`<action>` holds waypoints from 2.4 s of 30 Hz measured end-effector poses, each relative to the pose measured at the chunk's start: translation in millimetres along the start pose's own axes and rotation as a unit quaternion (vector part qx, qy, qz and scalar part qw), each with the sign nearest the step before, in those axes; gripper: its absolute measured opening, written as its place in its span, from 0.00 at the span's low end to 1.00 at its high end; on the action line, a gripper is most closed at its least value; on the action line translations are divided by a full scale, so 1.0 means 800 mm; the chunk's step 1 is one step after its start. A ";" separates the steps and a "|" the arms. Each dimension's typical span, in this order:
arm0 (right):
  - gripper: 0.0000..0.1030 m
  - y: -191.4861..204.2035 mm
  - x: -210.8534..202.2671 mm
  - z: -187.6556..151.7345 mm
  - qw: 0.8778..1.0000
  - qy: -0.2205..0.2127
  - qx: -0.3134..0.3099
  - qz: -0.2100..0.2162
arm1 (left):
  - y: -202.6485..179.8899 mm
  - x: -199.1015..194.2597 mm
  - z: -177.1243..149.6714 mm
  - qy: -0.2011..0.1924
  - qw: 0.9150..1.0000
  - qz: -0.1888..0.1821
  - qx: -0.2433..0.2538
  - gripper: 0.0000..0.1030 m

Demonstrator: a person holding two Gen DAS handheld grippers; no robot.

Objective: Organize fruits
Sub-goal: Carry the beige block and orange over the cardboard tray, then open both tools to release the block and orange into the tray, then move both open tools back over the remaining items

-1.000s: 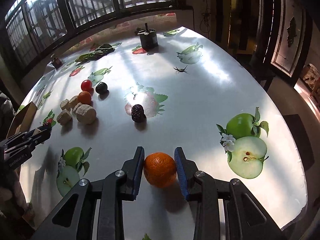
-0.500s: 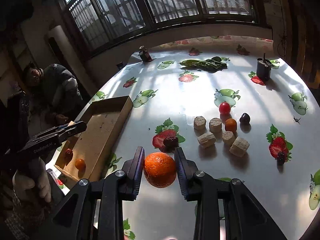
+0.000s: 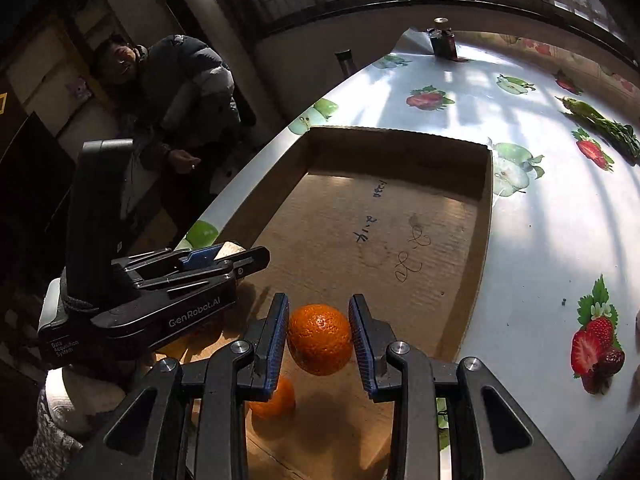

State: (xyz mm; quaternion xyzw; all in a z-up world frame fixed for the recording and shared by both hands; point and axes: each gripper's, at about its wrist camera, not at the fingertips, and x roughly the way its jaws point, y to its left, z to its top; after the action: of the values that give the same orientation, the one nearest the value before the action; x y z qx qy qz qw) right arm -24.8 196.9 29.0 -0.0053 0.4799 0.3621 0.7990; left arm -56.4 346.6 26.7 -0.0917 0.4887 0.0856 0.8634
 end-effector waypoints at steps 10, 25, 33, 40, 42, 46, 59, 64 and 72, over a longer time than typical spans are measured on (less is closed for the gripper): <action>0.34 0.016 0.028 -0.014 0.999 0.014 -0.040 -0.034 | -0.011 0.006 -0.011 0.000 0.999 0.030 0.013 0.30; 0.54 0.029 -0.057 -0.026 0.994 -0.071 -0.068 -0.050 | -0.007 -0.122 -0.006 -0.116 0.992 0.006 -0.057 0.65; 0.58 -0.035 -0.132 -0.057 0.991 -0.109 -0.012 -0.070 | -0.108 -0.148 -0.008 -0.131 0.990 -0.059 -0.001 0.71; 0.59 -0.133 -0.195 -0.097 0.981 -0.125 0.068 -0.130 | -0.223 -0.123 -0.020 -0.108 0.985 -0.112 0.078 0.71; 0.59 -0.162 -0.218 -0.113 0.975 -0.132 0.091 -0.151 | -0.255 -0.111 -0.021 -0.097 0.983 -0.122 0.095 0.71; 0.62 -0.210 -0.262 -0.147 0.963 -0.151 0.132 -0.179 | -0.317 -0.093 -0.030 -0.074 0.979 -0.144 0.127 0.71; 0.64 -0.309 -0.303 -0.171 0.948 -0.156 0.207 -0.186 | -0.327 -0.076 -0.039 -0.062 0.983 -0.121 0.126 0.71; 0.64 -0.341 -0.296 -0.154 0.944 -0.173 0.217 -0.176 | -0.314 -0.063 -0.039 -0.055 0.984 -0.118 0.120 0.71; 0.63 -0.369 -0.248 -0.155 0.949 -0.151 0.225 -0.160 | -0.358 -0.022 -0.042 -0.036 0.977 -0.140 0.156 0.71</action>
State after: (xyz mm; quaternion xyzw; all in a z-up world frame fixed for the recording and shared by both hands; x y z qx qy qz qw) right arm -2.0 -178.7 15.0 0.1530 0.4153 0.1091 0.8901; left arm -25.3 60.3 46.5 -0.0203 0.4468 -0.1104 0.8876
